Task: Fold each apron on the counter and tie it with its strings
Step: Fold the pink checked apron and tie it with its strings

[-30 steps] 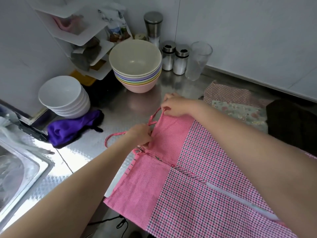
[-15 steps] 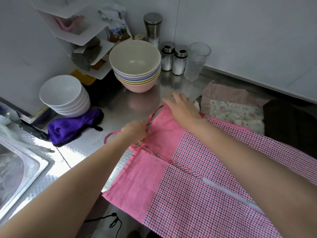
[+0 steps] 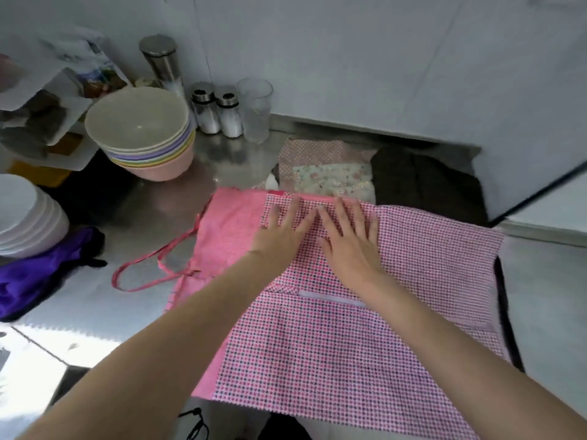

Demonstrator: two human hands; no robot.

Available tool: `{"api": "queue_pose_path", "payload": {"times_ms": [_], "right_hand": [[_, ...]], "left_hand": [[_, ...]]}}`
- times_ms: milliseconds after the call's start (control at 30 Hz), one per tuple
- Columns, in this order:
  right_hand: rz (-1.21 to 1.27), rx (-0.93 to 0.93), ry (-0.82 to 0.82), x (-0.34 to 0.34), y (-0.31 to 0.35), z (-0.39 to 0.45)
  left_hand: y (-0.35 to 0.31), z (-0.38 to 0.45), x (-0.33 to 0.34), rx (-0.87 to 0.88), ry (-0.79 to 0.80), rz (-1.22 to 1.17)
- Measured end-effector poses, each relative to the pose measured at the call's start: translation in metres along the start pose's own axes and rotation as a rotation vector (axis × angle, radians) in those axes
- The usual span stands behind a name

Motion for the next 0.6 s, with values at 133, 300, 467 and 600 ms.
{"api": "queue_pose_path", "payload": {"times_ms": [133, 300, 467, 600], "right_hand": [[0.105, 0.333, 0.140, 0.022, -0.080, -0.021], [0.261, 0.594, 0.374, 0.027, -0.155, -0.023], [0.122, 0.574, 0.146, -0.012, -0.158, 0.002], [0.125, 0.129, 0.000, -0.036, -0.120, 0.027]], "left_hand": [[-0.023, 0.013, 0.013, -0.055, 0.217, 0.023], [-0.022, 0.019, 0.018, -0.079, 0.251, 0.082], [-0.003, 0.038, -0.016, -0.044, 0.052, 0.032], [-0.003, 0.056, -0.031, -0.048, -0.079, 0.022]]}}
Point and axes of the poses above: each hand's wrist, its own z-axis towards the middle knuckle, its own x-axis out of the palm, y = z × x, the point moved 3 cm from there along z, towards the middle knuckle, and after that the axes turned 11 degrees about x, right-handed, at the moved point
